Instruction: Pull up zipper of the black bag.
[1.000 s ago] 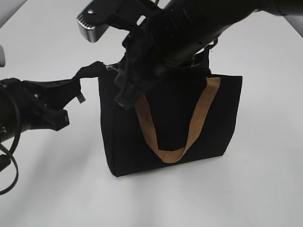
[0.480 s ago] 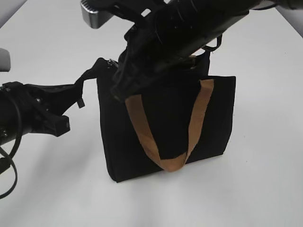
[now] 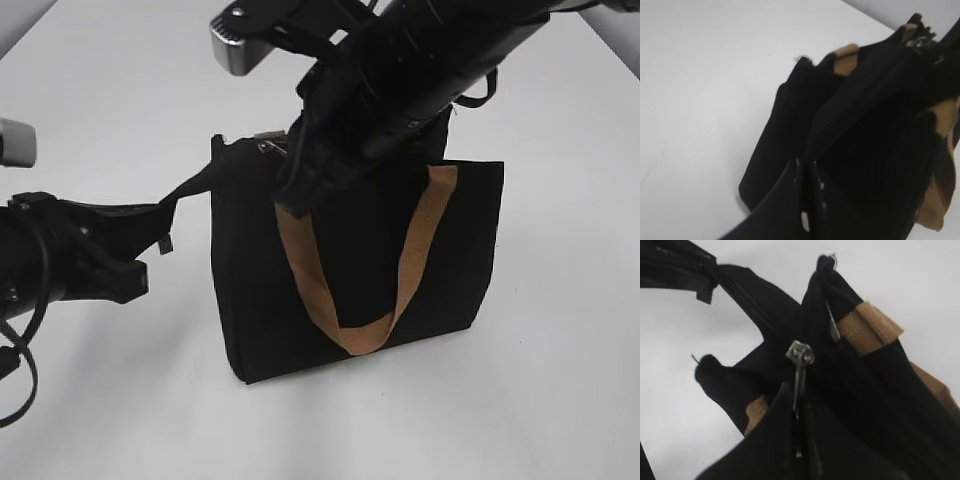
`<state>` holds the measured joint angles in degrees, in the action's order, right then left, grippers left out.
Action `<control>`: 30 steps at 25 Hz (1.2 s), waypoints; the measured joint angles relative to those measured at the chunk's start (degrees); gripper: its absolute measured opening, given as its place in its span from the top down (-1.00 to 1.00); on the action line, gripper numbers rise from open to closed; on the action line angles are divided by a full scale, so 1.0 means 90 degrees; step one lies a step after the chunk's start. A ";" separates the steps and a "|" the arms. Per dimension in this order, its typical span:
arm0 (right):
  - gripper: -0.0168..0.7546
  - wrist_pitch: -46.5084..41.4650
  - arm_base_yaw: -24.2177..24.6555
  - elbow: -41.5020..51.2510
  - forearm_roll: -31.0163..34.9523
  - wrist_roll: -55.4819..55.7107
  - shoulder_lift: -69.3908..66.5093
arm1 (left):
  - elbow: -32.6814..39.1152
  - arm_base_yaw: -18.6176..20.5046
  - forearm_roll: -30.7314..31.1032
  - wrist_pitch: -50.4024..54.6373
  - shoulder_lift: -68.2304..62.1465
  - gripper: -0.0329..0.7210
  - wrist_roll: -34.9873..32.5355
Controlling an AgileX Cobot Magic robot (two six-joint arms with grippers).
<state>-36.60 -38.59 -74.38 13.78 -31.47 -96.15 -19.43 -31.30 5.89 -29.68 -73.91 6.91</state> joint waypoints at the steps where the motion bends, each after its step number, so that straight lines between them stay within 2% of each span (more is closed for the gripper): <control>1: 0.96 -0.0090 0.0070 0.0000 0.0000 -0.0006 0.0000 | -0.0013 0.0000 -0.0107 0.0129 0.0000 0.90 0.0000; 6: 0.96 -0.0220 0.0423 0.0013 -0.0007 -0.0032 0.0005 | -0.0054 0.0227 -0.0816 0.0644 0.0018 0.90 -0.0006; 13: 0.96 -0.0421 0.0840 0.0015 -0.0047 -0.0104 0.0090 | -0.0054 0.0915 -0.0985 0.1054 0.0041 0.90 -0.0006; 20: 0.96 -0.0867 0.1794 0.0040 0.0211 -0.0158 0.0384 | -0.0074 0.0982 -0.0902 0.0928 0.0056 0.90 -0.0012; 23: 0.96 -0.0945 0.2375 0.0032 -0.0158 -0.0032 0.0561 | 0.0022 0.1106 -0.1222 0.1372 0.0035 0.91 0.0018; 25: 0.96 -0.0995 0.2467 0.0026 -0.0240 0.0193 0.0620 | 0.0027 0.1106 -0.1247 0.1457 0.0028 0.91 0.0118; 26: 0.93 -0.1032 0.2449 0.0019 -0.0240 0.0290 0.0632 | 0.0027 0.1092 -0.1253 0.1471 0.0028 0.90 0.0235; 28: 0.74 -0.1087 0.2385 -0.0007 -0.0122 0.0442 0.0666 | 0.0003 0.1021 -0.1253 0.1647 0.0086 0.85 0.0377; 30: 0.31 -0.1267 0.2305 -0.0007 0.0008 0.0531 0.0788 | -0.0100 0.0888 -0.1239 0.2013 0.0315 0.70 0.0446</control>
<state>-48.00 -17.85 -74.45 13.85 -26.69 -89.06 -20.32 -23.31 -5.27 -11.56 -71.07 10.93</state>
